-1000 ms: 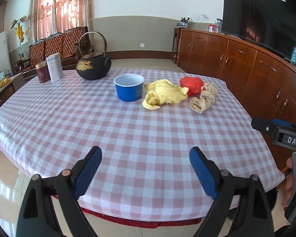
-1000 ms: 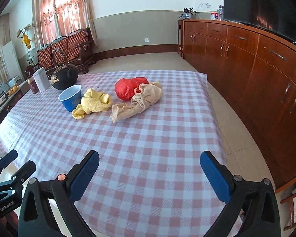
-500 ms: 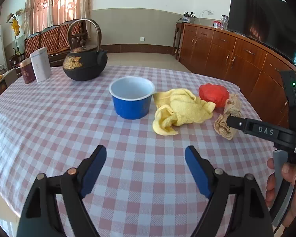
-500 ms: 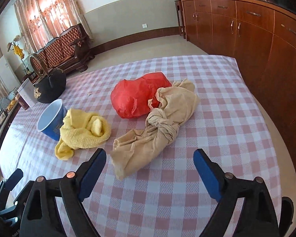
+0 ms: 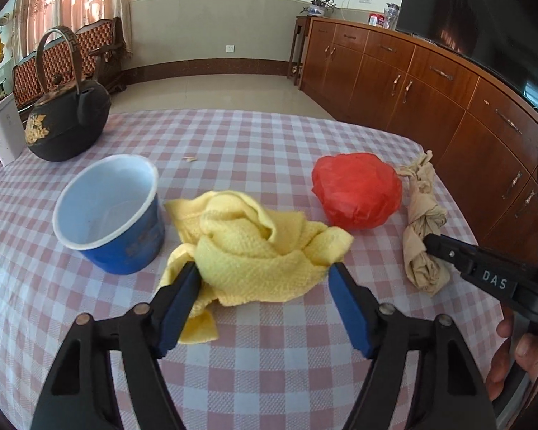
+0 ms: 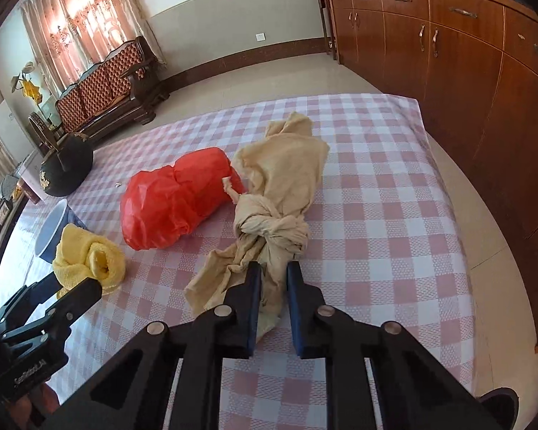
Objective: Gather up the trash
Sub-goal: 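Grasp the yellow towel with the left gripper while the right grasps the beige cloth, then carry the yellow towel and beige cloth with both grippers over the black bin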
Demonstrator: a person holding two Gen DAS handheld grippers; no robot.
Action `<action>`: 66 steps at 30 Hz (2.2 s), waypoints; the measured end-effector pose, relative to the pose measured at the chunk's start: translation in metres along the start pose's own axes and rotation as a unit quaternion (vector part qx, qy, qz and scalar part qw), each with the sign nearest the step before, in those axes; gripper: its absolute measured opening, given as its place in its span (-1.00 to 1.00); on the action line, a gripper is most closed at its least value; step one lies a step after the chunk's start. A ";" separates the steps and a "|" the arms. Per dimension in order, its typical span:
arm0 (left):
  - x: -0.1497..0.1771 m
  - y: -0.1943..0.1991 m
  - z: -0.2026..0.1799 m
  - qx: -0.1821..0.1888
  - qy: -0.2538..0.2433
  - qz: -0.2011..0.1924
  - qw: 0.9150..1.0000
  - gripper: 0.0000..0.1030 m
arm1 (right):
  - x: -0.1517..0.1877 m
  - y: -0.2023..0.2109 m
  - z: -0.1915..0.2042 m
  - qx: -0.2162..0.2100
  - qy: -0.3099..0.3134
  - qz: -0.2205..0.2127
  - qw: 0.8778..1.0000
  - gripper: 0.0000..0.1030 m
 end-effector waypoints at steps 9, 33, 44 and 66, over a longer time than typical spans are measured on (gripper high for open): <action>0.003 -0.008 0.005 0.003 0.020 0.023 1.000 -0.68 | 0.014 0.008 0.013 -0.021 0.041 -0.006 0.999 -0.83; 0.057 0.101 0.001 0.059 0.009 -0.050 0.997 -0.86 | 0.068 0.116 0.013 -0.030 0.023 -0.050 0.998 -0.84; 0.078 0.149 -0.029 0.064 -0.026 -0.072 0.995 -0.86 | 0.112 0.180 -0.004 -0.009 0.012 -0.060 0.998 -0.84; 0.119 0.223 -0.125 0.135 -0.085 -0.097 0.982 -0.86 | 0.177 0.303 -0.065 0.061 -0.038 -0.099 0.992 -0.84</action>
Point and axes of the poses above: each gripper's, at about its wrist camera, not at the fingertips, and y roughly against the way its jaws point, z to its left, x to its underside, the point moved 8 cm from there along -y, roughly the way its jaws point, and after that the axes turned 12 degrees about -x, right-handed, at the moved point
